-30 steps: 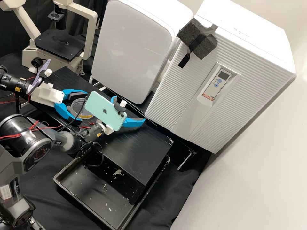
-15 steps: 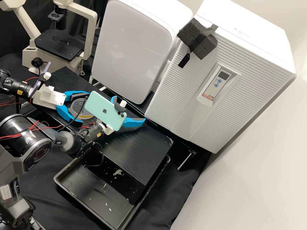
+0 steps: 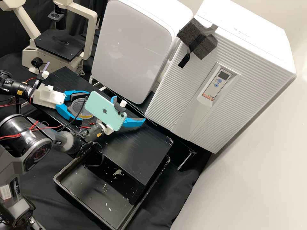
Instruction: Place the petri dish on the microscope
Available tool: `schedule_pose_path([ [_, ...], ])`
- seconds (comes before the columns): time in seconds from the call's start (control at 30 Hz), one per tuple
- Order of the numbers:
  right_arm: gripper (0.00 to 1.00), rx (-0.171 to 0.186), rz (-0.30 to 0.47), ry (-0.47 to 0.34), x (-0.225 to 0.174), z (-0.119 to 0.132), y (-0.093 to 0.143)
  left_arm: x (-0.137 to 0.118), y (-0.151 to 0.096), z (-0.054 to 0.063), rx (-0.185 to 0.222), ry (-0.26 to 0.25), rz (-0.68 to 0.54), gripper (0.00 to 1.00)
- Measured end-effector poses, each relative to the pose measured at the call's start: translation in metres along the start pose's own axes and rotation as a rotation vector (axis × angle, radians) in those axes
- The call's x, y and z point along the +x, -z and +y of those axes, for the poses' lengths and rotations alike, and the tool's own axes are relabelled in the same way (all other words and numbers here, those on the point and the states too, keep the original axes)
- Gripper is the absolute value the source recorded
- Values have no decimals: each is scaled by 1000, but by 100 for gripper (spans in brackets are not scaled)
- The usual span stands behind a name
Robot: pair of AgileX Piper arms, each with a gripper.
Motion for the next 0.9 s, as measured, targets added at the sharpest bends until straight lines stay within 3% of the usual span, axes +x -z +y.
schedule_pose_path([
  [0.13,100,0,0,0,0,0,0,-1,0,0,-4,-11,-5,0],
  [0.9,100,0,0,0,0,0,0,-3,0,-1,69,-17,8,0],
])
